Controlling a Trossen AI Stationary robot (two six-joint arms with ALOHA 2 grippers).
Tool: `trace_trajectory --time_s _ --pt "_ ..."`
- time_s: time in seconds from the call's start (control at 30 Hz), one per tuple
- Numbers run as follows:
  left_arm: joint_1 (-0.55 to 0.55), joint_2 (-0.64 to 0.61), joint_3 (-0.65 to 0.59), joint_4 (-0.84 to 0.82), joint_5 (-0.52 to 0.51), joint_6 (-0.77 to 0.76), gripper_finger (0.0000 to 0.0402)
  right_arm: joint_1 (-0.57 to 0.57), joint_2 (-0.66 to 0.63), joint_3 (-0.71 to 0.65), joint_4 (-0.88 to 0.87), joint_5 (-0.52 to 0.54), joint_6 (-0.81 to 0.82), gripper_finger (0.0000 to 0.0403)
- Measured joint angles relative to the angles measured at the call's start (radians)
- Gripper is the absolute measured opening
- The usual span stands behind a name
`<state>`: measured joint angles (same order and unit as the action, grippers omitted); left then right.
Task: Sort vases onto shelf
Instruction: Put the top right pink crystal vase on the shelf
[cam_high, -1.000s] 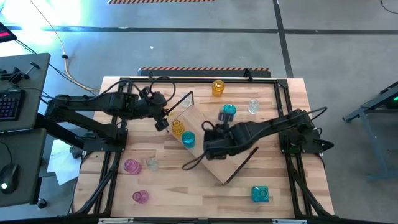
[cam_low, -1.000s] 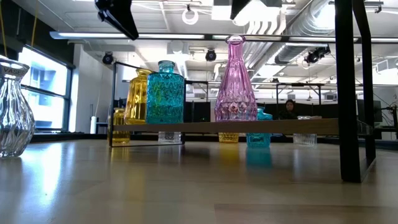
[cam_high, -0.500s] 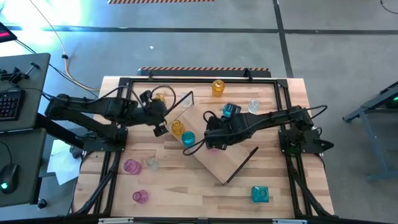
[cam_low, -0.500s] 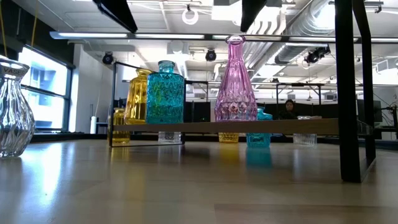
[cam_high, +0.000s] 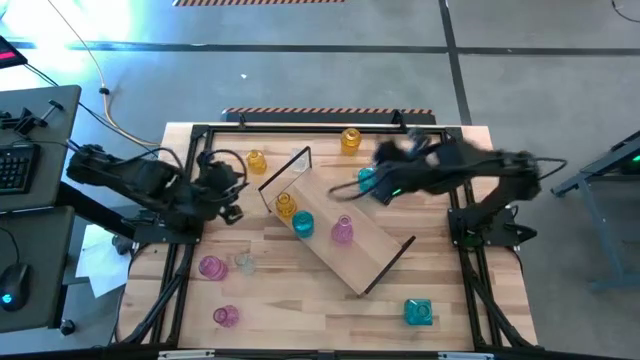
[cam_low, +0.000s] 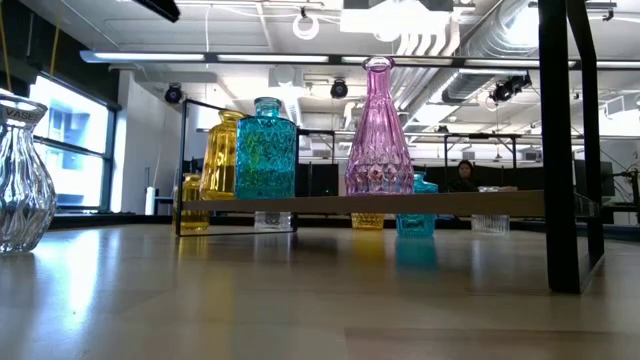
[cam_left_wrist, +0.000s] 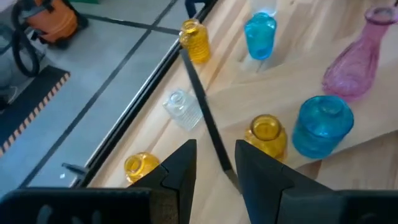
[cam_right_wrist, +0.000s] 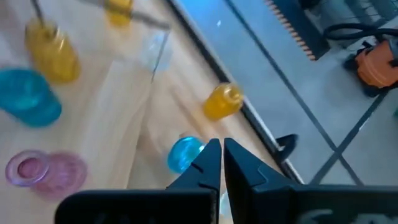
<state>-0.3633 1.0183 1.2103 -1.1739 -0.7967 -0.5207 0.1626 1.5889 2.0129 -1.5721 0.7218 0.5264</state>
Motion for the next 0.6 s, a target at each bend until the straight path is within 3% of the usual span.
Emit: trace_trajectory --time_s 0.13,0.33,0.47,0.6 --pt "-0.032 -0.051 -0.058 0.014 -0.001 -0.042 0.0104 -0.038 -0.16 -0.092 0.003 0.037 0.025 0.0" --pt "-0.045 -0.093 -0.162 0.012 0.001 -0.104 0.0104 -0.116 -0.476 -0.431 0.042 0.023 0.151 0.0" --pt "-0.045 -0.1 -0.183 0.02 0.0 -0.123 0.0104 -0.117 -0.641 -0.669 0.268 -0.049 0.154 0.0" --pt "-0.045 -0.1 -0.183 0.028 -0.002 -0.141 0.0104 -0.117 -0.696 -0.877 0.485 -0.132 0.121 0.0"
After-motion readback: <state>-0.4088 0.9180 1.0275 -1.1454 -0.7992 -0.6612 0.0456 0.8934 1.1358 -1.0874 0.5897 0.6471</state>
